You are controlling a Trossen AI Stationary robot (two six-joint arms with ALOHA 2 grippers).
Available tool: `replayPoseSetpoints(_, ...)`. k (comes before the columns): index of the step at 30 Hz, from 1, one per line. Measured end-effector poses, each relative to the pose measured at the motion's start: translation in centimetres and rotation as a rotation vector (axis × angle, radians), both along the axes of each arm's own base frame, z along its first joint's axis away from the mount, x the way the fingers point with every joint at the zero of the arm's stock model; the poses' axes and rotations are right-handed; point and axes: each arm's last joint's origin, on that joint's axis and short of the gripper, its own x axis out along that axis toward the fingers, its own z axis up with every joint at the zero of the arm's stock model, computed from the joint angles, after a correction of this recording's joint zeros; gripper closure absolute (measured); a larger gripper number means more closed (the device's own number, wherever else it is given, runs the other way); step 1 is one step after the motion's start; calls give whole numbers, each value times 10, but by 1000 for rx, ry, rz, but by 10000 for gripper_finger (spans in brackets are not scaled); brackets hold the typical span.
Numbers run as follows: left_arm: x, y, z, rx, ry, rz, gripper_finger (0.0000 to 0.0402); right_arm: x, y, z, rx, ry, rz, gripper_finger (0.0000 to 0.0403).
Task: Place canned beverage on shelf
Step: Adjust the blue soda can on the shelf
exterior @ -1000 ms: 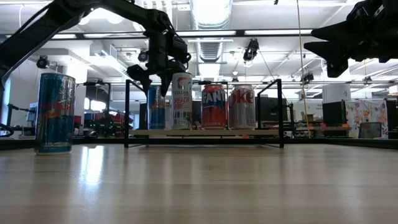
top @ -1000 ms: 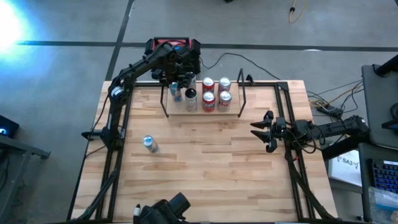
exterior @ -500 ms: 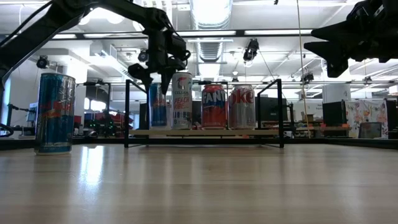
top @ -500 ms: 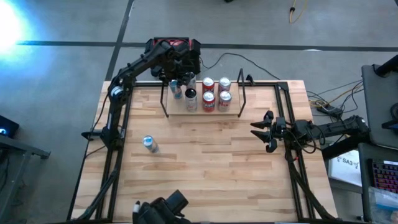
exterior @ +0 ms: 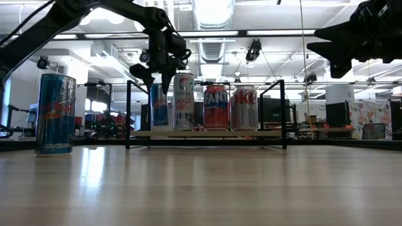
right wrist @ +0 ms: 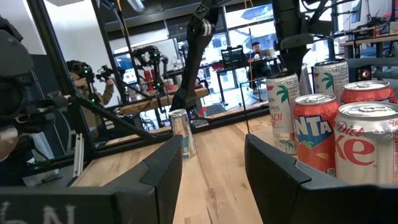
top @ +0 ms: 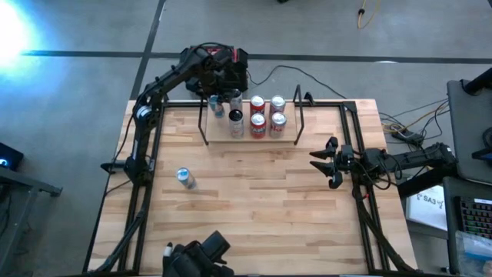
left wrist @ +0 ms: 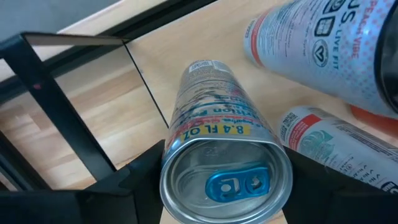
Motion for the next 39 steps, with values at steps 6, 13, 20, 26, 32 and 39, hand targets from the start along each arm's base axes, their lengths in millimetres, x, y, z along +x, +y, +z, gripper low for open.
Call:
replayPoseSetpoints(6,-1,4,0,15,-11,-24,175,0,0,0,0,0,0,245)
replayPoseSetpoints(13,-2,6,-1,18,-7,-26,174,0,0,0,0,0,0,245)
replayPoseSetpoints(20,-3,6,-1,31,7,-37,172,0,0,0,0,0,0,245)
replayPoseSetpoints(26,-3,6,-2,31,8,-42,171,0,0,0,0,0,0,245)
replayPoseSetpoints(32,-3,6,-7,19,20,-43,171,0,0,0,0,0,0,245)
replayPoseSetpoints(39,-2,7,-10,21,17,-46,171,0,0,0,0,0,0,245)
